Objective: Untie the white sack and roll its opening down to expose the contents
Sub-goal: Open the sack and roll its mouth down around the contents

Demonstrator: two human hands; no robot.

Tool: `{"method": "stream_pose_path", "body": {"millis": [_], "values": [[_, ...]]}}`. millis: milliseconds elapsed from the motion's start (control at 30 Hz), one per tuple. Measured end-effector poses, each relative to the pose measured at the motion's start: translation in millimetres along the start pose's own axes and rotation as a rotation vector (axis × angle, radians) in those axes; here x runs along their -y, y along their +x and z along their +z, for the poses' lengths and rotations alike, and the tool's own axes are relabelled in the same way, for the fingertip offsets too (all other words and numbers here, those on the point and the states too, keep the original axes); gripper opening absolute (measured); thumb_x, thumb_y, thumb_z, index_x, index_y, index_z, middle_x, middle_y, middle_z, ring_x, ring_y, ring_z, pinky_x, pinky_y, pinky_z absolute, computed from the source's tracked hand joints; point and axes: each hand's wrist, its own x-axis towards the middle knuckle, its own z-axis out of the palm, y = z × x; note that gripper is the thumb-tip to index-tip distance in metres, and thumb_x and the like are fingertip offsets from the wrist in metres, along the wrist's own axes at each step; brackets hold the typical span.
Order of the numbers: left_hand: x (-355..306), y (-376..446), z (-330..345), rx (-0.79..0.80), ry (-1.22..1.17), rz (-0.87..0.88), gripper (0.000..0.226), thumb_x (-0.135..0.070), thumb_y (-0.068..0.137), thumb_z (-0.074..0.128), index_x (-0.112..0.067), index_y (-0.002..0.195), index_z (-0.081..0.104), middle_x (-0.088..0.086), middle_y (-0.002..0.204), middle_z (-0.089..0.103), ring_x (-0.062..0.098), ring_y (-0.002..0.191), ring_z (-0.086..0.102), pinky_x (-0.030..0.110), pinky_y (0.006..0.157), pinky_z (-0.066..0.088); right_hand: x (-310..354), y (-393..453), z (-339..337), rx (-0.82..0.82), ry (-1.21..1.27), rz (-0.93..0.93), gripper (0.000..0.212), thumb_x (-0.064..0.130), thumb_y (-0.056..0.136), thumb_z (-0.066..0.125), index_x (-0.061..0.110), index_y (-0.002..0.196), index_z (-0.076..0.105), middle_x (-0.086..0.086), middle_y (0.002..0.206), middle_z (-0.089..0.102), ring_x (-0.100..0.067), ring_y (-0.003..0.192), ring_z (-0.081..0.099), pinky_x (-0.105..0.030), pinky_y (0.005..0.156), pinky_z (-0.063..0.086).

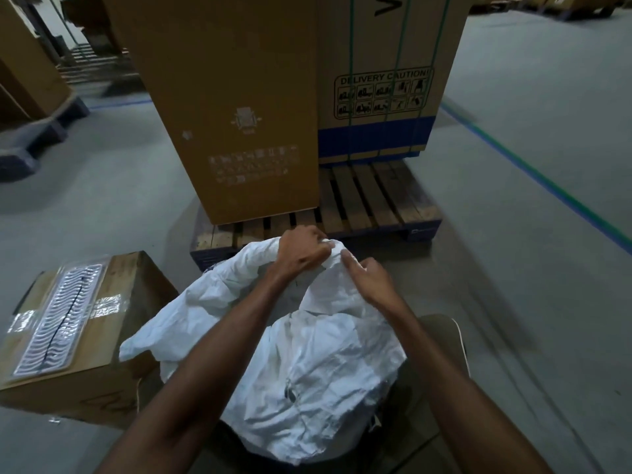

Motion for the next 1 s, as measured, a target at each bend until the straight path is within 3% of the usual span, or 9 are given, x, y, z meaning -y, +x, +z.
{"method": "stream_pose_path", "body": {"millis": [100,200,267,333,500,567,700,833,1000], "values": [[-5.0,2.5,5.2,0.03,-0.037,-0.039,0.041,-0.045,0.087,0.06,-0.01,0.069,0.073,0.005,0.071,0.071,0.027,0.068,0.064,0.035,0.064,0.049,-14.0,9.6,14.0,-0.025,0.199,0.149,0.118,0.105,0.056,0.043,0.013,0.127,0.067,-0.011,0.124,0.071,-0.034,0.111,0.068,-0.046,0.099,0.054],[-3.8,-3.4,5.0,0.061,-0.076,0.082,0.032,-0.044,0.096,0.058,-0.013,0.095,0.066,0.006,0.098,0.067,0.026,0.102,0.058,0.038,0.083,0.043,-7.1,15.2,15.2,0.035,0.623,0.26,0.079,0.075,0.082,0.06,0.005,0.119,0.069,-0.022,0.111,0.073,-0.039,0.097,0.073,-0.052,0.087,0.061],[-1.5,-14.8,3.4,0.019,-0.088,0.17,0.044,-0.044,0.095,0.057,-0.017,0.13,0.055,0.006,0.131,0.055,0.025,0.128,0.042,0.043,0.107,0.036,10.1,5.2,8.7,0.049,0.84,0.206,0.058,0.053,0.096,0.059,-0.002,0.112,0.069,-0.027,0.106,0.072,-0.038,0.089,0.075,-0.045,0.077,0.062],[-2.1,-29.5,1.1,-0.05,-0.178,0.215,0.054,-0.049,0.092,0.058,-0.023,0.139,0.048,0.003,0.142,0.045,0.022,0.136,0.033,0.039,0.114,0.03,23.1,0.3,5.1,0.107,1.027,0.115,0.048,0.042,0.103,0.051,-0.003,0.105,0.069,-0.026,0.102,0.071,-0.032,0.08,0.076,-0.038,0.071,0.06],[3.2,-34.2,-8.4,-0.17,-0.026,0.316,0.059,-0.053,0.095,0.054,-0.029,0.147,0.041,0.0,0.152,0.04,0.021,0.143,0.034,0.048,0.123,0.02,41.8,-10.7,3.2,0.29,0.926,-0.047,0.074,0.067,0.102,0.035,0.006,0.124,0.07,-0.025,0.115,0.073,-0.037,0.108,0.072,-0.046,0.092,0.059],[7.0,-26.0,-18.2,-0.004,-0.05,0.393,0.05,-0.047,0.098,0.053,-0.028,0.144,0.045,-0.002,0.142,0.053,0.02,0.131,0.048,0.05,0.119,0.028,42.5,-9.7,-4.3,0.279,0.678,-0.139,0.077,0.073,0.098,0.034,0.01,0.115,0.075,-0.019,0.108,0.077,-0.035,0.107,0.073,-0.046,0.096,0.057],[5.8,-20.0,-28.3,0.111,-0.038,0.413,0.025,-0.04,0.097,0.058,-0.015,0.102,0.06,0.002,0.098,0.065,0.024,0.086,0.06,0.041,0.075,0.049,39.2,-11.6,-20.2,0.11,0.137,-0.267,0.073,0.085,0.087,0.035,0.024,0.095,0.074,-0.004,0.092,0.075,-0.031,0.092,0.071,-0.041,0.08,0.056],[-4.4,-16.7,-25.6,-0.042,-0.031,0.225,0.023,-0.029,0.088,0.062,-0.015,0.071,0.056,0.001,0.07,0.062,0.028,0.067,0.058,0.034,0.057,0.042,21.9,-17.5,-7.5,-0.203,-0.227,-0.14,0.064,0.076,0.094,0.04,0.02,0.12,0.056,-0.012,0.13,0.054,-0.032,0.128,0.046,-0.045,0.105,0.038],[-16.8,-14.1,-15.8,0.026,-0.022,0.172,0.021,-0.031,0.085,0.063,-0.013,0.073,0.068,0.004,0.069,0.068,0.022,0.061,0.06,0.028,0.056,0.039,11.2,-11.3,8.0,-0.107,0.24,0.15,0.08,0.075,0.079,0.048,0.009,0.122,0.063,-0.014,0.121,0.068,-0.035,0.11,0.066,-0.053,0.098,0.054]]}}
